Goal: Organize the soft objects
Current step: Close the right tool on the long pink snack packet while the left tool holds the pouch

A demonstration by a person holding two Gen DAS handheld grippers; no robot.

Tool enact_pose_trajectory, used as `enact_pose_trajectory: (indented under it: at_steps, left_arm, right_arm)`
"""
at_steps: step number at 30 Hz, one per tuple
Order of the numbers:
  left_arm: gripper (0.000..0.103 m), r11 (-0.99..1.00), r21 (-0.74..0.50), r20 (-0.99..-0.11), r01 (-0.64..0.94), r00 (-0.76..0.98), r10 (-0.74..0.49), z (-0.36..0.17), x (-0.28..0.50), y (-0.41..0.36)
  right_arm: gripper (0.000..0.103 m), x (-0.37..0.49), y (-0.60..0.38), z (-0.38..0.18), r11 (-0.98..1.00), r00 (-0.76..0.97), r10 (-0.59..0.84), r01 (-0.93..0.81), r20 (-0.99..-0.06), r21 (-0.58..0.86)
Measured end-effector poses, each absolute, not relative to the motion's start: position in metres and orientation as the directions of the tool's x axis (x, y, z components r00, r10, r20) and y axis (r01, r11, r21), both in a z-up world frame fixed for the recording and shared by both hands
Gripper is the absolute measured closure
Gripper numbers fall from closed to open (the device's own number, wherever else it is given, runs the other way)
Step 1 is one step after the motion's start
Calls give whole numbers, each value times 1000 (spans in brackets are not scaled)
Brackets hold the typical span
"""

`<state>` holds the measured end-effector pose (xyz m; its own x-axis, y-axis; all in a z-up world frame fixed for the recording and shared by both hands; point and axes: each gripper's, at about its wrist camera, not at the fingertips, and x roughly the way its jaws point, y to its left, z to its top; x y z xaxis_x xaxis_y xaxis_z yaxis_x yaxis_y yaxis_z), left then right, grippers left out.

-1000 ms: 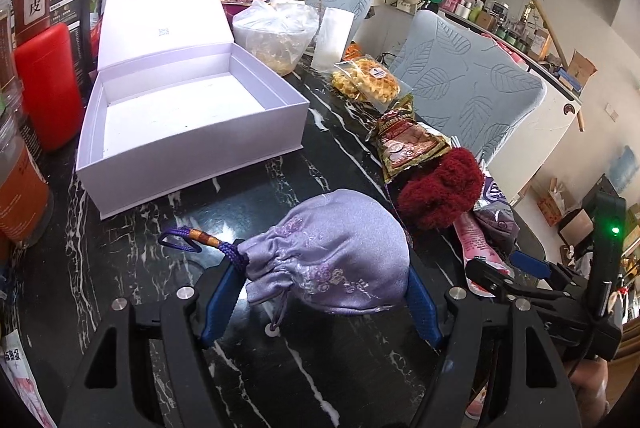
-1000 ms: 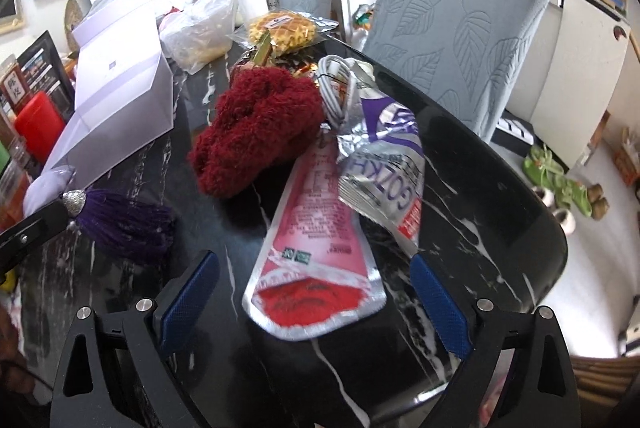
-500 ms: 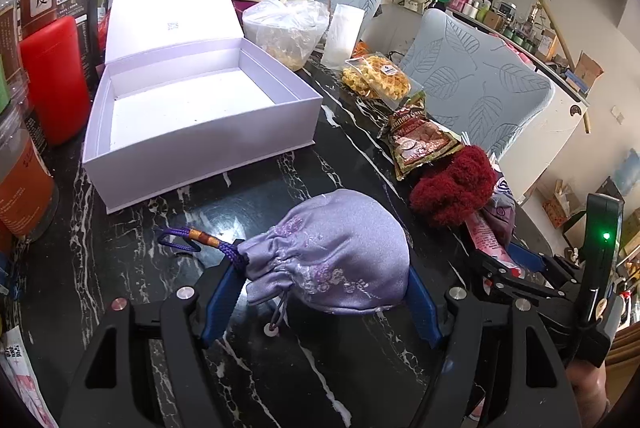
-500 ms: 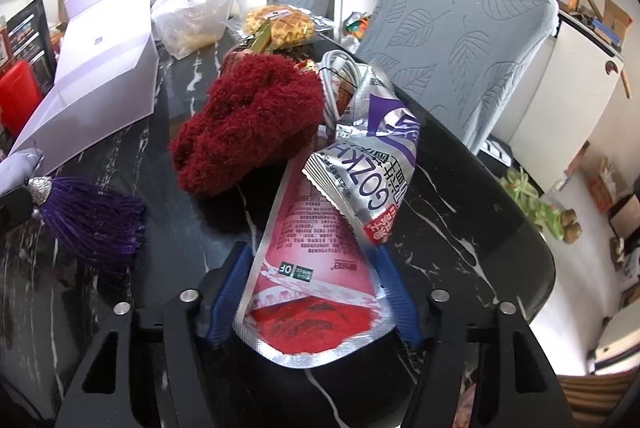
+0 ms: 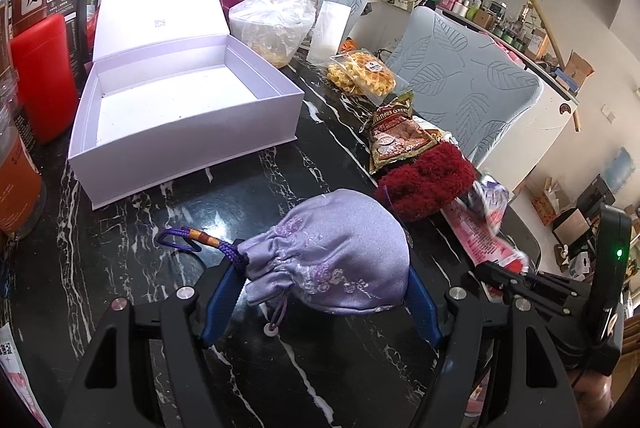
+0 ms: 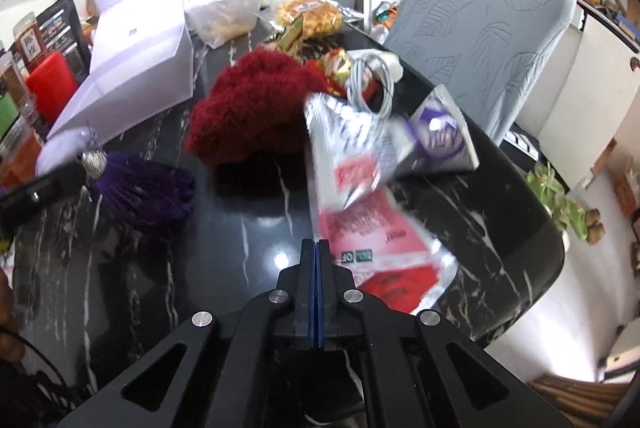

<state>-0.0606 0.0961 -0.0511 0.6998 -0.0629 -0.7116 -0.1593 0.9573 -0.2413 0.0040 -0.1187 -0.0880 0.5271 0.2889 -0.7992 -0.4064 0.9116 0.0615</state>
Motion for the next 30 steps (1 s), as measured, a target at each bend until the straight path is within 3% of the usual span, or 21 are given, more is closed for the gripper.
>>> enact_pose_trajectory:
  at_steps: [4,6,7,8,9,25,27,29,30]
  left_arm:
    - [30,957,-245,-710,-155,700,-68,-51,-61,96]
    - [30,958,-246,-710,-151,700,-72,-51,-61,95]
    - [30,958,-245,-711,-147,699,-75,-51,-60,93]
    - [30,959,-244,-712,-144,698,-76,-51,-59,92]
    - [30,960,-242,-713,-140,697,-78,-51,-58,90]
    - [30,970,-221,-731,-103,676,-94,-55,-43,62]
    - [30,970,-224,-732,-96,674,-103,-55,-41,60]
    - [30,969,-232,-734,-88,670,-114,-55,-40,58]
    - [30,968,-235,-735,-83,668,-121,-55,-39,57]
  right_arm:
    - [99,-6,-126,-79,906,558,326,-415,-763,83]
    - [74,-11,-126,-72,912,609,286,-410,-740,15]
    - [43,-11,-124,-70,916,628,268,-402,-730,-9]
    - [20,-13,-125,-68,920,651,250,-392,-717,-34]
    - [17,-13,-127,-67,921,663,241,-386,-709,-48]
    - [15,25,-147,-97,926,567,223,-378,-793,-9]
    - [26,23,-147,-96,917,567,233,-399,-791,-16]
    - [45,22,-150,-93,915,552,233,-403,-800,-12]
    - [47,22,-152,-91,910,539,254,-414,-803,10]
